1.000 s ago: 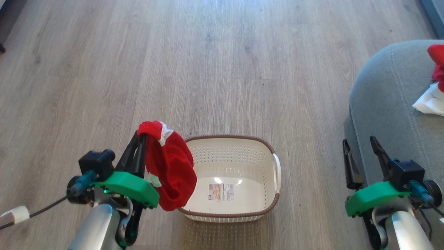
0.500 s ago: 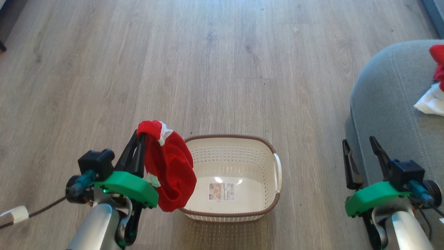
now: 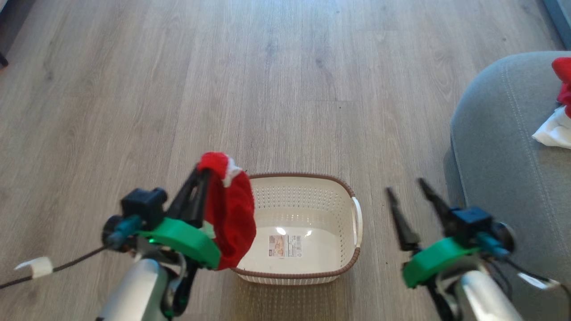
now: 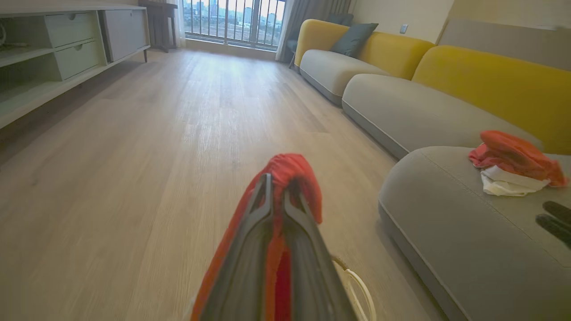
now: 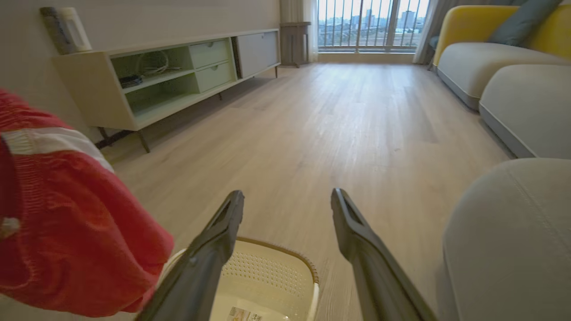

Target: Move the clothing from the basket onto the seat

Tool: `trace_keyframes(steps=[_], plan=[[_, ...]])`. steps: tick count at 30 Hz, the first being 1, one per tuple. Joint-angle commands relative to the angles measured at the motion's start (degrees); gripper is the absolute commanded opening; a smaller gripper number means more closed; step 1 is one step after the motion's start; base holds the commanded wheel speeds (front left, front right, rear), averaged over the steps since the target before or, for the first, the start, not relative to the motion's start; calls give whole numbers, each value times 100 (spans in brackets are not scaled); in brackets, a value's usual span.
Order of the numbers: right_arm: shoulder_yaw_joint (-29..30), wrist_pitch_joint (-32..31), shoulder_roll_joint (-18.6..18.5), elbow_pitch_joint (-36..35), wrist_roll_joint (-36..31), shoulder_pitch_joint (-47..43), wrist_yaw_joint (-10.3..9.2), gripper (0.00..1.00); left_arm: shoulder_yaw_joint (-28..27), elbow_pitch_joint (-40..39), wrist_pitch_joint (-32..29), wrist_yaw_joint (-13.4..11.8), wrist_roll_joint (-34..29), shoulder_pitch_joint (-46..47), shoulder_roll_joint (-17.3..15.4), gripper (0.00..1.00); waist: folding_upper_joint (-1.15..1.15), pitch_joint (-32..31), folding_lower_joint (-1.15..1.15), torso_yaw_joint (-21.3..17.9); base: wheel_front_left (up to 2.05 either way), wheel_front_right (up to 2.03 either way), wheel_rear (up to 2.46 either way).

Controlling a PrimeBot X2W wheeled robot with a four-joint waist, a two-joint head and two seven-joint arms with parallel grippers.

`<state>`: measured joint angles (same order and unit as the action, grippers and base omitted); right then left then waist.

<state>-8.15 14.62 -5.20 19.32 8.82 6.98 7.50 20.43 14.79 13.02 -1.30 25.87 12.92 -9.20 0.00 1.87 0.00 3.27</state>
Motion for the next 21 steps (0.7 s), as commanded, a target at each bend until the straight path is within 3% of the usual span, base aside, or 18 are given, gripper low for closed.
trace_keyframes(steps=[1, 12, 21], plan=[[-256, 38, -92, -165, 70, 346, -1, 100, -122, -271, -16, 48, -56, 360, -32, 0, 0, 3, 0, 4, 0, 0, 0], [-2643, 38, -678, 148, 1095, 1494, -1, 100, 895, -888, -524, 507, -271, 701, 257, 0, 0, 44, 0, 60, 0, 0, 0], [-3946, 38, -1208, 411, 1863, 2270, -1, 100, 1510, -1142, -695, 789, -54, 849, 277, 0, 0, 83, 0, 110, 0, 0, 0]])
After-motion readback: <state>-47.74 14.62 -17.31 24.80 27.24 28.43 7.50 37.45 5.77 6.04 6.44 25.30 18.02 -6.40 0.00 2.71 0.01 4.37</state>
